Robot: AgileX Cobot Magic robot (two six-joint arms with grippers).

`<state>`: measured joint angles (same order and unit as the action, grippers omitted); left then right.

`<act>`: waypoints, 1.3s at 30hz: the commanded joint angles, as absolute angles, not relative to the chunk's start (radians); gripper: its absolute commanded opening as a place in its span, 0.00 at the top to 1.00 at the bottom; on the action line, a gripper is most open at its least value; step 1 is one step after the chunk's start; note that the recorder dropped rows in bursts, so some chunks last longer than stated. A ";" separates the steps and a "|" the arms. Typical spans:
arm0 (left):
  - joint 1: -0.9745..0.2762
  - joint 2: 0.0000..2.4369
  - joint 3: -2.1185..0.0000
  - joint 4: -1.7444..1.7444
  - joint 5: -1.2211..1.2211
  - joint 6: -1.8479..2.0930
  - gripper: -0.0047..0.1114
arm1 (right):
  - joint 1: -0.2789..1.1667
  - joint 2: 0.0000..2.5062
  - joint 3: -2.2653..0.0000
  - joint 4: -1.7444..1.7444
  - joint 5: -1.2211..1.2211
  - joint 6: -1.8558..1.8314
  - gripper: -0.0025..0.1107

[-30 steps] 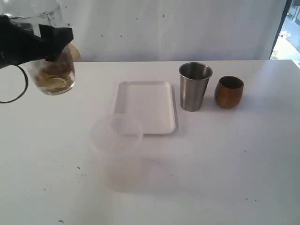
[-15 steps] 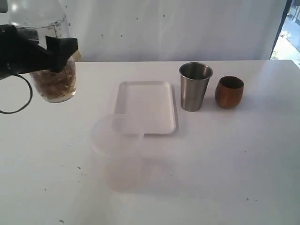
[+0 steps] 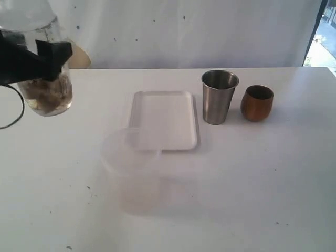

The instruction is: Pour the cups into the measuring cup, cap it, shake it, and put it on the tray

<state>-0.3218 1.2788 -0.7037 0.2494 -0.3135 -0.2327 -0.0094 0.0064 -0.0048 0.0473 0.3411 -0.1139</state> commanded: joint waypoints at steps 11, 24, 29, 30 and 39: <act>-0.389 1.264 -0.709 0.363 -0.389 -0.254 0.96 | -0.011 0.000 0.000 0.050 0.336 -0.100 0.98; -0.321 1.270 -0.706 0.240 -0.371 -0.202 0.96 | -0.011 0.000 0.000 0.050 0.336 -0.100 0.98; -0.361 1.270 -0.700 0.610 -0.387 -0.200 0.96 | -0.011 0.000 0.000 0.050 0.336 -0.100 0.98; -0.361 1.270 -0.700 0.623 -0.399 -0.192 0.96 | -0.011 0.000 0.000 0.050 0.336 -0.100 0.98; -0.361 1.291 -0.638 0.721 -0.440 -0.081 0.96 | -0.011 0.000 0.000 0.050 0.336 -0.100 0.98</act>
<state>-0.3599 1.2848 -0.6483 0.7111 -0.3743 -0.1591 -0.0094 0.0064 -0.0048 0.0473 0.3411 -0.1042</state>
